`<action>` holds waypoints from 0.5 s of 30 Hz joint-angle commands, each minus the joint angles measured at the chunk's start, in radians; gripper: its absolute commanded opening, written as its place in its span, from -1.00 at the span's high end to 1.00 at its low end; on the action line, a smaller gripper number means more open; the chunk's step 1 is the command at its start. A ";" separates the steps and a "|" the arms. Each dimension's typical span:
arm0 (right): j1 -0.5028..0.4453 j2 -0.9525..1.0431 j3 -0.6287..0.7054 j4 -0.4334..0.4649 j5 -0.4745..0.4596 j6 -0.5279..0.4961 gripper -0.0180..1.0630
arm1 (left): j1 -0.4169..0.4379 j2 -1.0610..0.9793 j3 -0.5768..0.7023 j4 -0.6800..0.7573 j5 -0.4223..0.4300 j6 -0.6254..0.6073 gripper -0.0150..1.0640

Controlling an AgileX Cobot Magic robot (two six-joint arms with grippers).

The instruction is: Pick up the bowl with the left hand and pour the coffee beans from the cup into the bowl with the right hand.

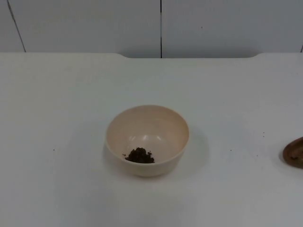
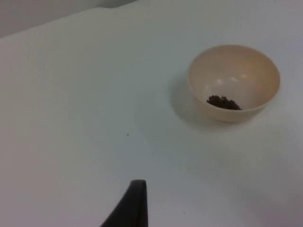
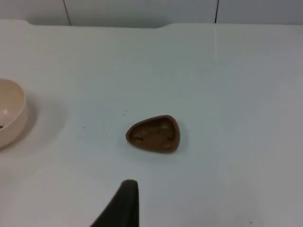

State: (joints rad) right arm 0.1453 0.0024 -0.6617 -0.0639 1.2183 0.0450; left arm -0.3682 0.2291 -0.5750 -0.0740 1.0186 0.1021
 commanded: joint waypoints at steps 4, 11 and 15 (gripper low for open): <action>0.007 -0.002 0.030 -0.007 -0.088 -0.011 -0.98 | -0.002 -0.037 0.023 -0.015 0.024 -0.020 -0.97; 0.007 -0.002 0.149 0.049 -0.139 -0.045 -0.98 | -0.002 -0.109 0.049 -0.009 0.016 -0.020 -0.97; 0.007 -0.002 0.147 0.071 -0.139 -0.077 -0.98 | -0.002 -0.149 0.057 -0.009 0.020 -0.020 -0.97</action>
State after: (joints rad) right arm 0.1509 0.0024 -0.5168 -0.0060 1.0996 -0.0062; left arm -0.3682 0.1042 -0.5205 -0.0756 1.0396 0.0887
